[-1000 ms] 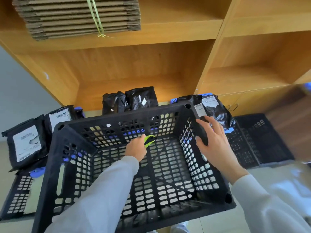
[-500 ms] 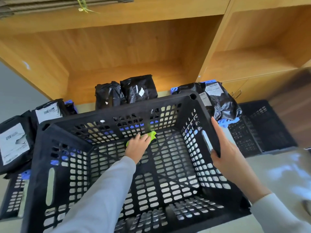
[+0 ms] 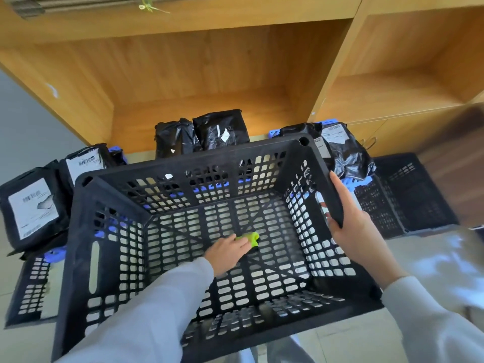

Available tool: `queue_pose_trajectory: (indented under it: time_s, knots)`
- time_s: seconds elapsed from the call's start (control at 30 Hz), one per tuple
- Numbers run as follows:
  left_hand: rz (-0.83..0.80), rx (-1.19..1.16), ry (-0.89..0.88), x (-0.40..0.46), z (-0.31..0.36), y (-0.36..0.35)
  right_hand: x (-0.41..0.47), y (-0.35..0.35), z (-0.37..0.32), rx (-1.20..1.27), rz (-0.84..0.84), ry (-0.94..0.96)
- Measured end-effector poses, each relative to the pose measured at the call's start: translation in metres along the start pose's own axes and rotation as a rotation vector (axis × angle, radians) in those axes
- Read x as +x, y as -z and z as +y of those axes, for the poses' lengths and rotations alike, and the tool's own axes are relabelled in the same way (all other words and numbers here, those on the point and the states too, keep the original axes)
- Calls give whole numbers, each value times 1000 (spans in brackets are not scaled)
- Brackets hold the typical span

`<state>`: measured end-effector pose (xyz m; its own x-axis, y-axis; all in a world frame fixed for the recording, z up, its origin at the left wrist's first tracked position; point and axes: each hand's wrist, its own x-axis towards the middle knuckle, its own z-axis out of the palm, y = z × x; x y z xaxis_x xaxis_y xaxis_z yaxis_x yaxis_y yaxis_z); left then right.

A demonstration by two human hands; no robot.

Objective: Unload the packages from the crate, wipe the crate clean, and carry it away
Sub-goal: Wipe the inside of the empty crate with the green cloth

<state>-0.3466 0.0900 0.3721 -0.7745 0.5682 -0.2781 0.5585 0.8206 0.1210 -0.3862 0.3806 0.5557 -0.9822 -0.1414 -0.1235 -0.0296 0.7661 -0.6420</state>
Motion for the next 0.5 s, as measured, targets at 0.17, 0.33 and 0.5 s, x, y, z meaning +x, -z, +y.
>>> queue_pose_trajectory:
  time_s: [0.17,0.33,0.5]
  knots:
    - [-55,-131,-185,-25,31,-19,-3,1,-2,-17,9,2]
    - [-169,-177,-351,-19,35,-5,-4,1,-1,-23,13,-1]
    - [-311,-357,-333,-14,44,0,-4,1,-1,-22,11,-8]
